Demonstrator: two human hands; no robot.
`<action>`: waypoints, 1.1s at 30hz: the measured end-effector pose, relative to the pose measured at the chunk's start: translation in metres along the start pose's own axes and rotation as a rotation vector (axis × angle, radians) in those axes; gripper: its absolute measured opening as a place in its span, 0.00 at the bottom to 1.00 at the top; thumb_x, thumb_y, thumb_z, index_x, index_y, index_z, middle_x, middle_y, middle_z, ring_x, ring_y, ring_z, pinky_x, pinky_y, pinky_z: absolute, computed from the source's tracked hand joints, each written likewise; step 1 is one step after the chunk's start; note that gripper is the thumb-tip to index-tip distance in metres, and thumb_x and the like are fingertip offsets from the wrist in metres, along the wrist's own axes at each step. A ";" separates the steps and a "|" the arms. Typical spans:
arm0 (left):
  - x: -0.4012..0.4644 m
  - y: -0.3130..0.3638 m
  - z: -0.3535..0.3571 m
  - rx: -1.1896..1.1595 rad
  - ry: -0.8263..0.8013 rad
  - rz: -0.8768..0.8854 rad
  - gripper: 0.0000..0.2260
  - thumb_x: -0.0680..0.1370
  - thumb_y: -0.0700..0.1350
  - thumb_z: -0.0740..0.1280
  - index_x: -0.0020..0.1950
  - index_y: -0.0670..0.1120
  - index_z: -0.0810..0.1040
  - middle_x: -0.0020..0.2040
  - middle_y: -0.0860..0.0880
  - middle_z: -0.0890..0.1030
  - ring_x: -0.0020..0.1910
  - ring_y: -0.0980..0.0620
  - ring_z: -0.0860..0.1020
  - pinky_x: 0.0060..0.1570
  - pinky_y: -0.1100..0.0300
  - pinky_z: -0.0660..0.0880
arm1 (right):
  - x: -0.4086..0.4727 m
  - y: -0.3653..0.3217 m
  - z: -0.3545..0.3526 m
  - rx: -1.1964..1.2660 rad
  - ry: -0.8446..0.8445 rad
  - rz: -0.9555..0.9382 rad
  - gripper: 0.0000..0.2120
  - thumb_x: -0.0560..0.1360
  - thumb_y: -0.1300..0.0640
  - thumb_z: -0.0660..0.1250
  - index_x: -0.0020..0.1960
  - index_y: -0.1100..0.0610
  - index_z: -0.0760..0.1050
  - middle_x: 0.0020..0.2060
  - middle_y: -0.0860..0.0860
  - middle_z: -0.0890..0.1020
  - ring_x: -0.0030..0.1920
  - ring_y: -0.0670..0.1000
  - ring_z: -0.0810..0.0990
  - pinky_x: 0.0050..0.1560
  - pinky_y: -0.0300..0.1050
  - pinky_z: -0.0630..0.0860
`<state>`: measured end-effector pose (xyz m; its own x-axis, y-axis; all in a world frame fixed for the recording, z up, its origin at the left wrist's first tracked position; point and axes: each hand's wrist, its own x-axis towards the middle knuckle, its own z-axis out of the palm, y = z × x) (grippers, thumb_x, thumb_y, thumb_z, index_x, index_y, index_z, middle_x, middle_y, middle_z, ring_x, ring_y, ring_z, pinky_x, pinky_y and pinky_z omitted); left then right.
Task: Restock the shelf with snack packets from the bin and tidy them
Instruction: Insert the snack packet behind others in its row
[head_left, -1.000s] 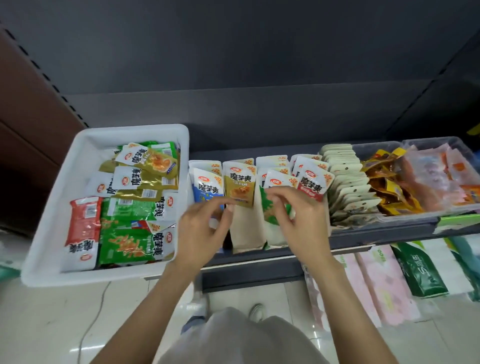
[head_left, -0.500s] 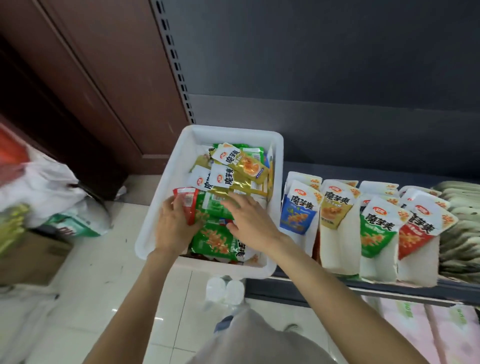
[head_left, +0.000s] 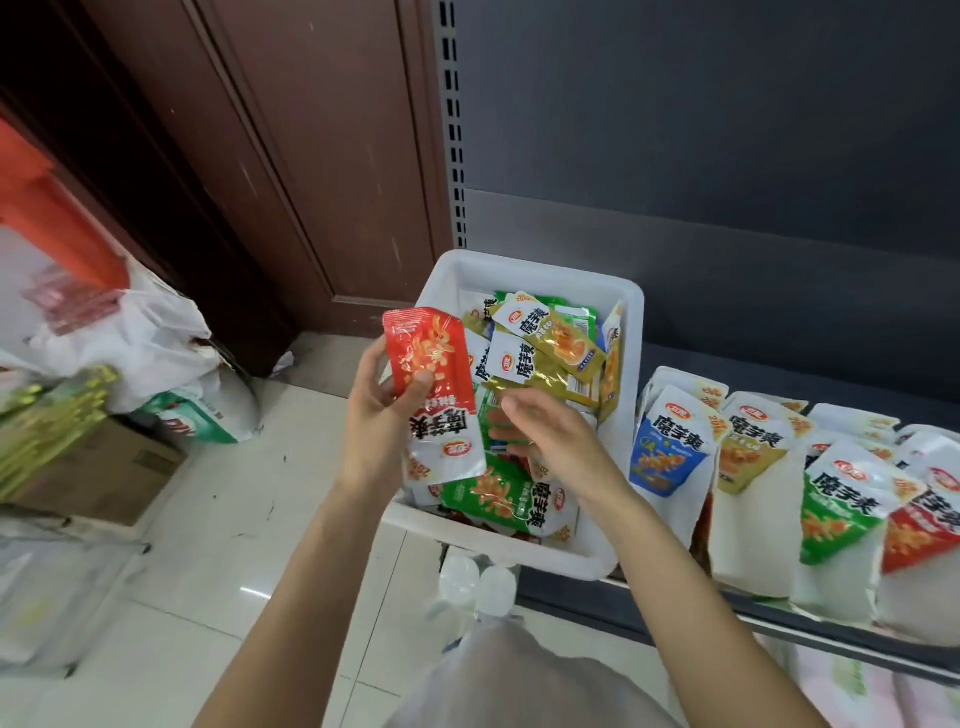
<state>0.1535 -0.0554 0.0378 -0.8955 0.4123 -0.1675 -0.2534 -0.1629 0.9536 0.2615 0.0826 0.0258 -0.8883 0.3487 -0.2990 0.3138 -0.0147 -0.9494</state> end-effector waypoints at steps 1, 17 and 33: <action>-0.001 -0.003 0.005 -0.062 -0.011 -0.015 0.20 0.75 0.35 0.66 0.66 0.45 0.68 0.48 0.45 0.83 0.44 0.49 0.82 0.40 0.56 0.79 | -0.007 -0.003 0.002 0.067 -0.050 0.029 0.14 0.73 0.44 0.64 0.56 0.49 0.75 0.52 0.45 0.82 0.53 0.44 0.80 0.58 0.45 0.76; -0.027 -0.006 0.110 0.402 -0.687 -0.141 0.12 0.69 0.47 0.69 0.51 0.51 0.81 0.40 0.54 0.84 0.40 0.58 0.80 0.45 0.63 0.77 | -0.146 0.013 -0.139 0.168 0.618 -0.133 0.12 0.68 0.63 0.73 0.50 0.56 0.77 0.41 0.48 0.85 0.40 0.46 0.83 0.36 0.37 0.78; -0.129 -0.139 0.313 1.375 -0.659 0.678 0.12 0.78 0.58 0.62 0.49 0.52 0.80 0.42 0.51 0.83 0.44 0.50 0.81 0.35 0.62 0.70 | -0.239 0.016 -0.293 -1.169 0.796 -0.207 0.05 0.72 0.56 0.71 0.47 0.49 0.80 0.42 0.46 0.84 0.45 0.52 0.82 0.38 0.46 0.73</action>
<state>0.4185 0.1951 0.0052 -0.3132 0.9412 0.1270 0.8990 0.2507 0.3591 0.5770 0.2742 0.1100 -0.6524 0.6788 0.3369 0.6430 0.7311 -0.2280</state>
